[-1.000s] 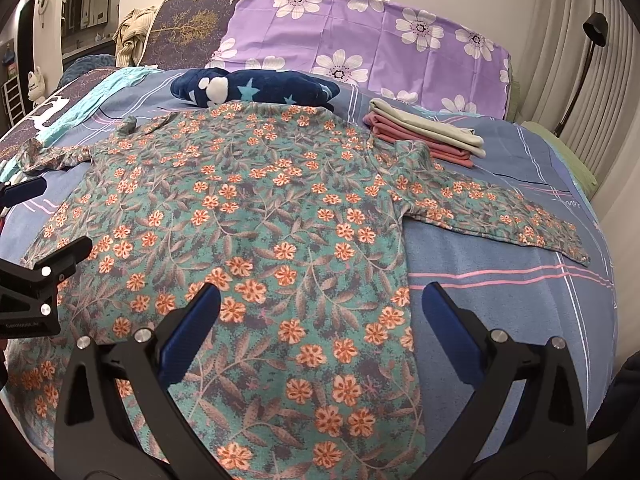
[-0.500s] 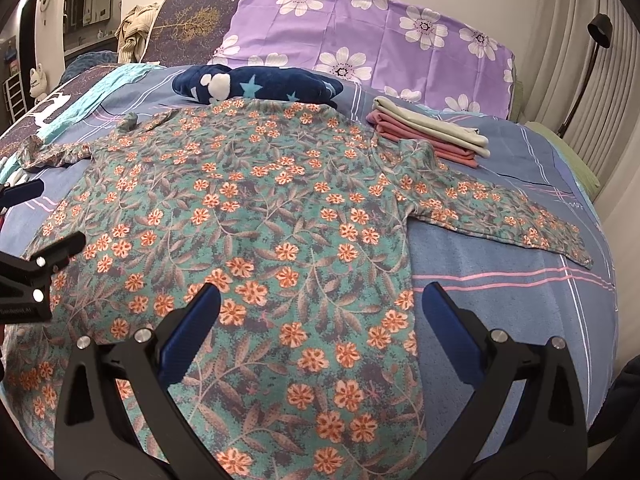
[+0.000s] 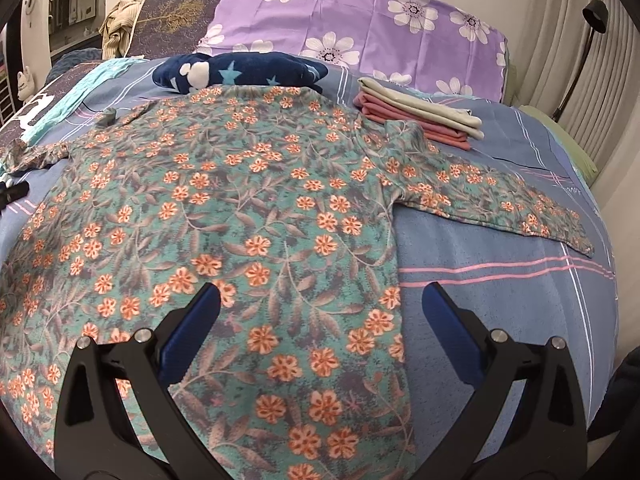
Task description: Fold small clothes
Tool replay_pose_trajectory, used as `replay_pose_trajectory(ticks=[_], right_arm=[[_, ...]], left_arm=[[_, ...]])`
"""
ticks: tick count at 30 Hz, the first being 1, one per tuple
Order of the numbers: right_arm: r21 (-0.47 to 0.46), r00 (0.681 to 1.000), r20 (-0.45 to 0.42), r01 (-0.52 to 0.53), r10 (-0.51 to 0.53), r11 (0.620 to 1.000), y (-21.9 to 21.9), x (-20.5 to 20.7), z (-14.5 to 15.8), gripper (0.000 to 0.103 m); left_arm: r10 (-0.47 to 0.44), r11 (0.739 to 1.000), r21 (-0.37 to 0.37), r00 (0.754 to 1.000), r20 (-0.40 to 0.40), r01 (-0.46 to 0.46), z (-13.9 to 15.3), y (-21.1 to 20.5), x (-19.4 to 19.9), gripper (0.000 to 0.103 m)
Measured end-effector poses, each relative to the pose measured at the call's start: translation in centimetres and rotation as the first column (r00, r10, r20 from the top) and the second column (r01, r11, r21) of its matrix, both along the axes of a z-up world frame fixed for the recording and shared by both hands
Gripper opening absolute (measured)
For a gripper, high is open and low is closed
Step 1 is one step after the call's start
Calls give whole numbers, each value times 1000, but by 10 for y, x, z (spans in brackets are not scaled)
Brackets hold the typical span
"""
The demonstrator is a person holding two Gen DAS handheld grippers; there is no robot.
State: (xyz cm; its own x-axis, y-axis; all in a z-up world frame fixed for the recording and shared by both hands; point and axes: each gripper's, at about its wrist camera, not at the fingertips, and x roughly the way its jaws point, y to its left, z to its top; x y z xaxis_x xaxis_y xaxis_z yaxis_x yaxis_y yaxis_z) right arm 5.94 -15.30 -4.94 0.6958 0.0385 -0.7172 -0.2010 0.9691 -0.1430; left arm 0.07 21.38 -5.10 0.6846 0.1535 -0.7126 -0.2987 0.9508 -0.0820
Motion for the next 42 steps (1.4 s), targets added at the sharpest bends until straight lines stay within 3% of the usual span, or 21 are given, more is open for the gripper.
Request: replay_pose_trajectory(ticks=[3, 5, 6, 10, 12, 15, 18, 21, 23, 24, 26, 27, 28, 31, 35, 38, 40, 42], right_arm=[[-7, 1000, -7, 4, -4, 1000, 1, 3, -2, 101], [-16, 1000, -9, 6, -6, 1000, 1, 4, -3, 101], [-21, 1000, -9, 8, -9, 1000, 1, 6, -4, 101], [-30, 1000, -9, 25, -26, 999, 1, 10, -3, 101], [-33, 999, -11, 36, -36, 999, 0, 13, -4, 101], [-45, 999, -23, 48, -49, 998, -1, 18, -7, 101], [-59, 998, -32, 47, -49, 997, 2, 21, -9, 101], [-73, 999, -29, 35, -37, 997, 7, 23, -9, 101], [-74, 999, -27, 28, -30, 997, 10, 24, -9, 101], [-74, 999, -26, 25, -27, 997, 12, 25, -9, 101], [-72, 999, -26, 22, -24, 997, 12, 26, -9, 101], [-73, 999, -28, 23, -25, 997, 13, 27, -9, 101], [-73, 999, -31, 24, -26, 997, 13, 28, -10, 101], [-66, 999, -38, 28, -30, 997, 11, 31, -12, 101], [-47, 999, -37, 33, -35, 998, 7, 30, -13, 101], [-35, 998, -43, 45, -47, 998, 0, 30, -15, 101], [-28, 997, -48, 63, -64, 998, -7, 31, -17, 101], [-18, 995, -51, 84, -85, 996, -15, 32, -17, 101]], left_arm=[[79, 989, -128, 997, 14, -76, -4, 46, 3, 85], [147, 965, -222, 989, 23, -138, -6, 82, 8, 70], [182, 951, -260, 983, 26, -169, -7, 99, 9, 67], [346, 866, -387, 938, 8, -316, -15, 163, 16, 63], [422, 812, -436, 906, -21, -388, -23, 192, 18, 63], [520, 709, -529, 852, -54, -466, -39, 229, 20, 63], [580, 656, -565, 813, -48, -501, -43, 249, 22, 63], [629, 627, -559, 776, -46, -542, -44, 264, 25, 59], [645, 627, -528, 762, -59, -572, -46, 272, 28, 8], [650, 626, -519, 757, -63, -581, -46, 273, 28, 4], [647, 637, -519, 761, -42, -570, -41, 272, 29, 3], [635, 662, -503, 773, -17, -555, -34, 269, 32, 3], [616, 696, -475, 787, 11, -538, -24, 260, 35, 3], [488, 828, -382, 863, 133, -410, 22, 219, 60, 3], [235, 946, -283, 937, 258, -160, 78, 134, 103, 3], [-9, 977, -198, 953, 304, 72, 104, 44, 135, 4], [-153, 968, -147, 941, 303, 204, 107, -16, 147, 4], [-297, 935, -109, 912, 283, 339, 97, -81, 158, 4]])
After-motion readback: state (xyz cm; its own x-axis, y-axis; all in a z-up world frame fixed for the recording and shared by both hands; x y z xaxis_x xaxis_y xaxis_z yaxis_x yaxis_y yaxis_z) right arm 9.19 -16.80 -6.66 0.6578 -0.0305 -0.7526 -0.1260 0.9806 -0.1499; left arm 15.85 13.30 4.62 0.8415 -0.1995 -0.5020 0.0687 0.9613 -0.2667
